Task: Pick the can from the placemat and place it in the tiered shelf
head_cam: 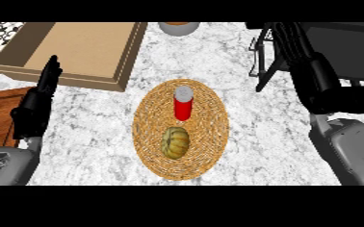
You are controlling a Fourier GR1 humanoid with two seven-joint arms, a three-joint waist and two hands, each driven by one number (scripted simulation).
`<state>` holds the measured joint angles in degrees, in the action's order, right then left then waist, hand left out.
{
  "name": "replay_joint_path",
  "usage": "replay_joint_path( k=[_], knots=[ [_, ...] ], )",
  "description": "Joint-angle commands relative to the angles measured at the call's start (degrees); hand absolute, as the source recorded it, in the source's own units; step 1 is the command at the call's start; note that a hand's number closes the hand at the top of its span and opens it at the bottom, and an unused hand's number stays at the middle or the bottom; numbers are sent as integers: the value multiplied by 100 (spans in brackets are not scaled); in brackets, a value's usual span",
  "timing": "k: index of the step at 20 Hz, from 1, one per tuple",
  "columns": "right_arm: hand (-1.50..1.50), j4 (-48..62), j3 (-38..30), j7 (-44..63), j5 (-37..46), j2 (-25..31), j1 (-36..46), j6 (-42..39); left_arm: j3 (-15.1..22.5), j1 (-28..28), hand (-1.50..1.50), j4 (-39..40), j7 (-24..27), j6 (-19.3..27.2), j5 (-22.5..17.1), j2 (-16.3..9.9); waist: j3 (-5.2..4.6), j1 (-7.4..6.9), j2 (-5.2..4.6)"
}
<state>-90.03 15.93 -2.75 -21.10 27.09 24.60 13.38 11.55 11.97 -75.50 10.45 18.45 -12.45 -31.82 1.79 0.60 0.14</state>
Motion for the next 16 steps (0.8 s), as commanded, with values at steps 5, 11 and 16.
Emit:
replay_joint_path(
  k=[5,11,16],
  knots=[
    [-150,1566,32,1236,-434,-680,958,-72,722,358,0,-327,-486,-189,151,704,-181,-226,-86],
    [150,2352,459,1266,1144,-30,138,1390,848,157,0,-415,-612,-310,-12,799,-242,-149,-124],
    [-150,2771,-116,228,1097,-1592,117,2958,1044,156,0,-352,-701,-209,46,1172,-168,-176,-86]
  ],
)
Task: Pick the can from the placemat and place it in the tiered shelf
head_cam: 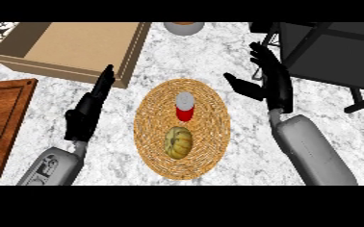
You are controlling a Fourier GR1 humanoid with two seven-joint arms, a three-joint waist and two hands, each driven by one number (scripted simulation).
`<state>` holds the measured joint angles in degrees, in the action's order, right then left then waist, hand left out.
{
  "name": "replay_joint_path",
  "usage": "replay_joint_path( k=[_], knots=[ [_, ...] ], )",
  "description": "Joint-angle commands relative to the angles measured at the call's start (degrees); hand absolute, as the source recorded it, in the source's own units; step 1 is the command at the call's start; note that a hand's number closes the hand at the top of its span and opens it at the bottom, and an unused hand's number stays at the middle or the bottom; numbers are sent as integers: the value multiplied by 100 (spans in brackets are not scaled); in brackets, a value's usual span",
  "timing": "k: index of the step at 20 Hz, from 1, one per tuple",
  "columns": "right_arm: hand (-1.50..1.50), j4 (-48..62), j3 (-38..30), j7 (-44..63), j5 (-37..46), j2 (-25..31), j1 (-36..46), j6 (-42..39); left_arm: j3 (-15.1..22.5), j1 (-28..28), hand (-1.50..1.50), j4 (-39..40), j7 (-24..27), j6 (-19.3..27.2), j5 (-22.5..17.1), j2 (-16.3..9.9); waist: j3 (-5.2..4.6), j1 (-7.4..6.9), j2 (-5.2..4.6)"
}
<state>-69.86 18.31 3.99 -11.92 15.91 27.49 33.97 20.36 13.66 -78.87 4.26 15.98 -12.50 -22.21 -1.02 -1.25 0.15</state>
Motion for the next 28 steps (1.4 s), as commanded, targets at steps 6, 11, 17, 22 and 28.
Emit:
replay_joint_path(
  k=[6,11,17,22,28],
  knots=[
    [-150,433,-521,-839,-398,-450,-221,-673,-196,-42,0,-78,-256,-300,-13,118,102,108,-22],
    [-150,95,331,621,97,224,344,-1328,-46,36,0,-103,-373,-86,207,270,93,139,3],
    [-150,-234,455,2307,350,684,1195,-1829,-122,-272,0,-461,-414,-77,256,280,97,88,8],
    [-150,-482,1165,3521,403,811,1826,-2922,-170,-64,0,-273,-512,-48,324,323,92,83,13],
    [-150,-639,1656,4712,669,775,2397,-3725,-140,-10,0,-53,-376,-61,489,473,95,124,-2]
  ],
)
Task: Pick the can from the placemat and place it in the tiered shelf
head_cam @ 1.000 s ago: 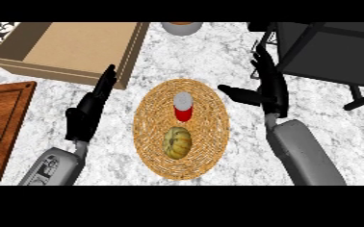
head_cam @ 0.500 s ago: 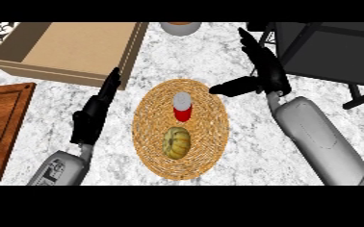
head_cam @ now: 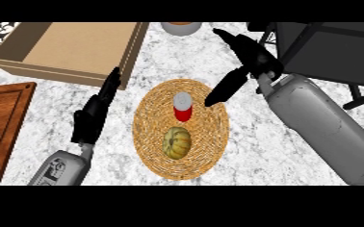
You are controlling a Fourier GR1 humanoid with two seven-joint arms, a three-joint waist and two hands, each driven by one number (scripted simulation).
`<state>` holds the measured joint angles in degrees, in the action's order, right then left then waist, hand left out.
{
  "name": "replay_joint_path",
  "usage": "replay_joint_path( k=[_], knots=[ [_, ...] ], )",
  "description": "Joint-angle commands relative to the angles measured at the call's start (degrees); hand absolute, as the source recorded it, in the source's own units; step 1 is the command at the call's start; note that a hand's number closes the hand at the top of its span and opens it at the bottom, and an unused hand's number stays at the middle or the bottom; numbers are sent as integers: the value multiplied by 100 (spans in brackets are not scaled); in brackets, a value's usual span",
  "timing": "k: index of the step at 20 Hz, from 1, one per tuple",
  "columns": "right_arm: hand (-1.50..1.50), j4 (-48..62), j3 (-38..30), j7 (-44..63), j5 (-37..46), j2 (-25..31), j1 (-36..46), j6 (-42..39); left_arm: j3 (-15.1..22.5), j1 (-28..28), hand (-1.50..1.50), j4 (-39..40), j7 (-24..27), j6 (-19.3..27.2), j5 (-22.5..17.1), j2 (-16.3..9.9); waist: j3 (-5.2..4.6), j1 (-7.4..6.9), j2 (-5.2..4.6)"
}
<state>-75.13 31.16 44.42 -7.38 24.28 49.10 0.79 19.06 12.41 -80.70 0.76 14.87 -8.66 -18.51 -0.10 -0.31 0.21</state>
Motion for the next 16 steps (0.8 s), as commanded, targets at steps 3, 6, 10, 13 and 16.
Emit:
replay_joint_path(
  k=[3,6,10,13,16],
  knots=[
    [-150,-422,126,1322,227,-252,392,-568,-303,112,0,153,-10,-242,-53,-10,6,24,-6],
    [-150,-208,-27,1116,547,-483,222,-732,-417,-129,0,96,163,-401,55,-77,9,3,-15],
    [-150,-957,-76,1518,886,-674,-207,-636,-493,-247,0,115,323,-472,171,66,9,35,-8],
    [-150,-1091,-262,1670,1095,-737,-226,-761,-380,-202,0,-450,-296,-297,363,173,10,27,-5],
    [-150,-413,-145,1635,1640,-1357,149,-520,-485,94,0,-22,-204,-472,388,274,9,2,-21]
  ],
)
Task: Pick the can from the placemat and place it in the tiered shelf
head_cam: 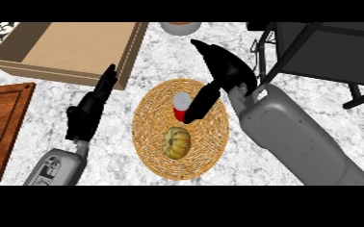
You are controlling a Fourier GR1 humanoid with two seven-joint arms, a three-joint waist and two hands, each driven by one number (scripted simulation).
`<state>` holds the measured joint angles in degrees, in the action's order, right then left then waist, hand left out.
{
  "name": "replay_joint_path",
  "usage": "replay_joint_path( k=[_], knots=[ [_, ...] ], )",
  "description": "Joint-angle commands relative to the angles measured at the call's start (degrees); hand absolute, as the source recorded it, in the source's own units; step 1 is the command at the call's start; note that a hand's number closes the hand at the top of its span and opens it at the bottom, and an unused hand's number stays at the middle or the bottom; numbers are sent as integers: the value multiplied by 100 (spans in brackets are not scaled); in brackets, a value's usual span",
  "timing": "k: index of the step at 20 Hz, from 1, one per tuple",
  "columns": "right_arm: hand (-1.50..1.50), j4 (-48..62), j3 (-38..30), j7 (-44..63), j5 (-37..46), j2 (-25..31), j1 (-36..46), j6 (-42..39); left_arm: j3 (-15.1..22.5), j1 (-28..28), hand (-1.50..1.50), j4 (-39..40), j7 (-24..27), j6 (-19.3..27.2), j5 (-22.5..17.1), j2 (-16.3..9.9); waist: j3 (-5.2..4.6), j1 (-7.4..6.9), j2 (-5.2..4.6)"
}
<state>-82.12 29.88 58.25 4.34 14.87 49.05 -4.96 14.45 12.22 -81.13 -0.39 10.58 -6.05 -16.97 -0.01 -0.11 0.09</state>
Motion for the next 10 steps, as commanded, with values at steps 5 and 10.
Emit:
replay_joint_path(
  k=[5,10],
  knots=[
    [-150,28,-290,163,677,-434,-305,-196,-280,220,0,27,-234,-137,229,152,1,4,-6],
    [-150,858,-578,102,868,-872,253,-298,-164,-78,0,-344,-185,-79,382,337,0,-48,-10]
  ],
)
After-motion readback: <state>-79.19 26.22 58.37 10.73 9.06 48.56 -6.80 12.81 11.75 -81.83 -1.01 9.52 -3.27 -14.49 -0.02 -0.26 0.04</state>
